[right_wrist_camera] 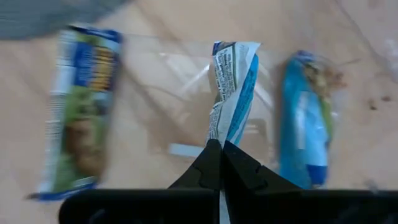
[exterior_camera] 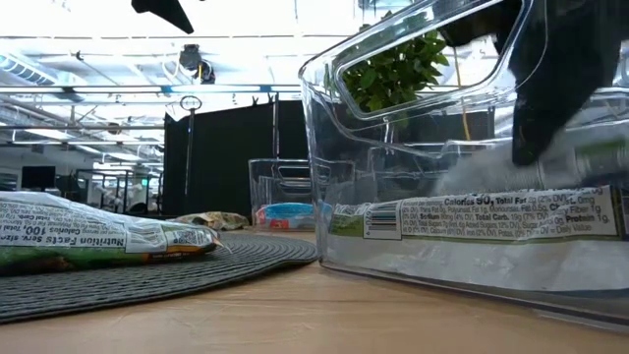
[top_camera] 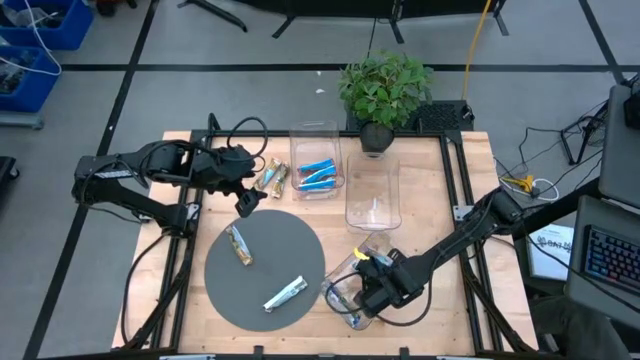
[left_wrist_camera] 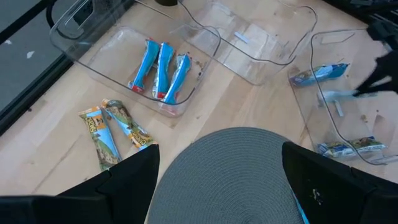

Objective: Pick and place Granola Bars by type
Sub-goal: Put the blue granola bar into the bottom transparent bin, then put the yellow granola bar into the middle transparent bin

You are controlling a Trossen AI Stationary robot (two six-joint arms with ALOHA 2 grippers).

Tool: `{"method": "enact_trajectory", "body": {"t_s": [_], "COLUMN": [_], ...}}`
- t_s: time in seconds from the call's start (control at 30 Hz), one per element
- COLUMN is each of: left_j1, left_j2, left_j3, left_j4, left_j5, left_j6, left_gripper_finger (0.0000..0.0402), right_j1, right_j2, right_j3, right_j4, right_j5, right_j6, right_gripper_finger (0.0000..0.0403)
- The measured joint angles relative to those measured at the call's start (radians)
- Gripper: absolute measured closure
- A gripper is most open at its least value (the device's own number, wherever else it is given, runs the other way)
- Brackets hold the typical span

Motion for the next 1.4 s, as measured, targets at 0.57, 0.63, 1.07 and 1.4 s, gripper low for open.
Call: {"method": "enact_trajectory", "body": {"t_s": [0.57, 0.63, 1.07, 1.4], "left_j1": [0.0, 0.0, -0.006, -0.051], "left_j2": [0.0, 0.0, 0.0, 0.036], "left_j3": [0.0, 0.0, 0.0, 0.0], "left_j4": [-0.116, -0.143, -0.189, -0.324], "left_j5": [0.076, 0.069, 0.087, 0.091], "left_j6": [-0.036, -0.053, -0.251, -0.619], "left_gripper_finger": [0.0064, 0.0064, 0.0064, 0.0064], "right_j1": [-0.094, -0.105, -0.197, -0.27], "right_j2": [-0.024, -0.044, -0.233, -0.403], "right_j3": [-0.173, -0.175, -0.175, -0.175], "right_j4": [0.095, 0.121, 0.143, 0.17], "right_j5": [-0.16, -0.159, -0.179, -0.236], "right_j6": [-0.12, -0.15, -0.301, -0.543], "right_gripper_finger": [0.0391, 0.0373, 0.0242, 0.0234]}}
